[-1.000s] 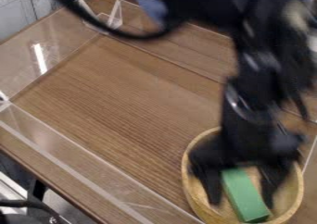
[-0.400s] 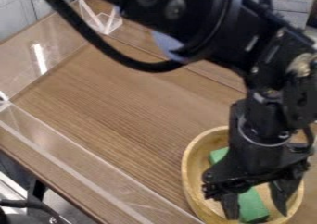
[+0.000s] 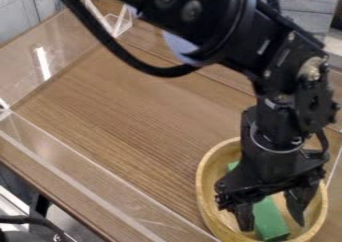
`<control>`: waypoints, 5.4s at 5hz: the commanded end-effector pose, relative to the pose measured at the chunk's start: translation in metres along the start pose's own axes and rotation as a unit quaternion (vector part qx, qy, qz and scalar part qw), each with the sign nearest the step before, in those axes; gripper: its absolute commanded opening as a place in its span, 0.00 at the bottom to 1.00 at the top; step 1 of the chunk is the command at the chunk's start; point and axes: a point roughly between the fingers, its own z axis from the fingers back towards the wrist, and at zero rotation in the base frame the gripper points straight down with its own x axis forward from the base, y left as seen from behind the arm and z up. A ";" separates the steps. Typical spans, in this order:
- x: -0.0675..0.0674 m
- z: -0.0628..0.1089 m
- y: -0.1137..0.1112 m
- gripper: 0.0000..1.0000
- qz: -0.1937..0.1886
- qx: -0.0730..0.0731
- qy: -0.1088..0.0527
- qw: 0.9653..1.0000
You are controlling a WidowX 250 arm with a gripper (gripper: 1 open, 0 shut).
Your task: Remove the green block from inside the brown bowl and put it on the table
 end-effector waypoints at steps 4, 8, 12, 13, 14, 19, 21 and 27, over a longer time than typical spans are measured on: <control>0.017 -0.008 -0.012 1.00 0.022 -0.024 0.005 0.999; 0.018 -0.008 -0.013 0.00 0.013 -0.011 0.017 1.000; 0.015 -0.002 -0.011 0.00 -0.015 0.012 0.035 0.999; 0.014 0.002 -0.009 0.00 -0.011 0.016 0.041 0.999; 0.014 0.006 -0.006 0.00 -0.008 0.021 0.047 0.999; 0.020 0.029 0.006 0.00 0.023 0.027 0.072 0.997; 0.029 0.037 0.012 0.00 0.044 0.019 0.080 0.996; 0.065 0.060 0.022 0.00 0.113 -0.017 0.089 0.990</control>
